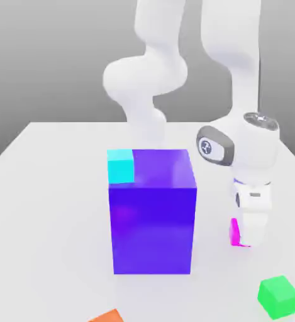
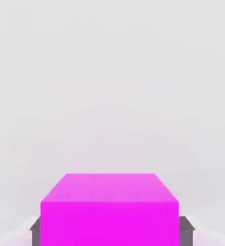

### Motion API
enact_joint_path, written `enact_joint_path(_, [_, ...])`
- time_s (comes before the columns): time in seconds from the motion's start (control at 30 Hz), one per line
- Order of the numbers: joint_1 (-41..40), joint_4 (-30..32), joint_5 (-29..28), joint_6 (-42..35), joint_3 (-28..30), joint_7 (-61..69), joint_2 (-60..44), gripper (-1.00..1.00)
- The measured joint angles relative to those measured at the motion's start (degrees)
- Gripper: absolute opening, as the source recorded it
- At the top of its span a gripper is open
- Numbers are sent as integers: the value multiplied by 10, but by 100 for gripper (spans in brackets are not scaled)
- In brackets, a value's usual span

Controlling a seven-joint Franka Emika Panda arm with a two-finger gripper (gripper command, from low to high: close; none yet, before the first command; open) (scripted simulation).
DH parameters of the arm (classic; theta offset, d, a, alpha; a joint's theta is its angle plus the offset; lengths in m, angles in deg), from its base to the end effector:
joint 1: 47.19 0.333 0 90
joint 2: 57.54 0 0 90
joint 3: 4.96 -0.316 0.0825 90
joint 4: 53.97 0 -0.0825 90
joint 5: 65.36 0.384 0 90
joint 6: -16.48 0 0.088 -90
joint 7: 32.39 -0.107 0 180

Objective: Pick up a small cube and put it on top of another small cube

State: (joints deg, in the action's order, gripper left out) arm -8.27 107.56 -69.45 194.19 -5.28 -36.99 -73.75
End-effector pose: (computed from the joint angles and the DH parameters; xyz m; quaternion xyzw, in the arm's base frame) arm 0.2693 0.2279 0.1259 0.9435 0.3315 0.0000 0.0007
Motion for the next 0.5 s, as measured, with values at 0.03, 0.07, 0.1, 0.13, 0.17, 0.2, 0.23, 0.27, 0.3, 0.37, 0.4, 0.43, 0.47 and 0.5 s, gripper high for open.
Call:
enact_joint_path(0.03, [0, 0, 0, 3, 0, 0, -4, -100])
enact_joint_path(0.07, [0, 0, 0, 0, 0, 0, 0, -100])
enact_joint_path(0.1, [0, 1, -1, -7, 1, 0, 9, -100])
enact_joint_path(0.13, [0, 2, -2, -16, 1, 0, 20, -100])
enact_joint_path(0.17, [-1, 4, -3, -25, 0, 1, 32, -100])
enact_joint_path(0.2, [-3, 5, -2, -35, -1, 2, 44, -100])
enact_joint_path(0.23, [-4, 7, -1, -45, -3, 3, 57, -100])
enact_joint_path(0.27, [-6, 9, 1, -55, -5, 5, 69, -100])
enact_joint_path(0.3, [-7, 12, 5, -65, -7, 8, 82, -100])
enact_joint_path(0.37, [-9, 17, 14, -85, -11, 14, 107, -100])
enact_joint_path(0.4, [-10, 20, 19, -95, -13, 17, 119, -100])
enact_joint_path(0.43, [-9, 22, 25, -105, -15, 21, 130, -100])
enact_joint_path(0.47, [-8, 26, 31, -115, -17, 24, 142, -100])
enact_joint_path(0.5, [-9, 25, 33, -124, -17, 25, 150, -100])
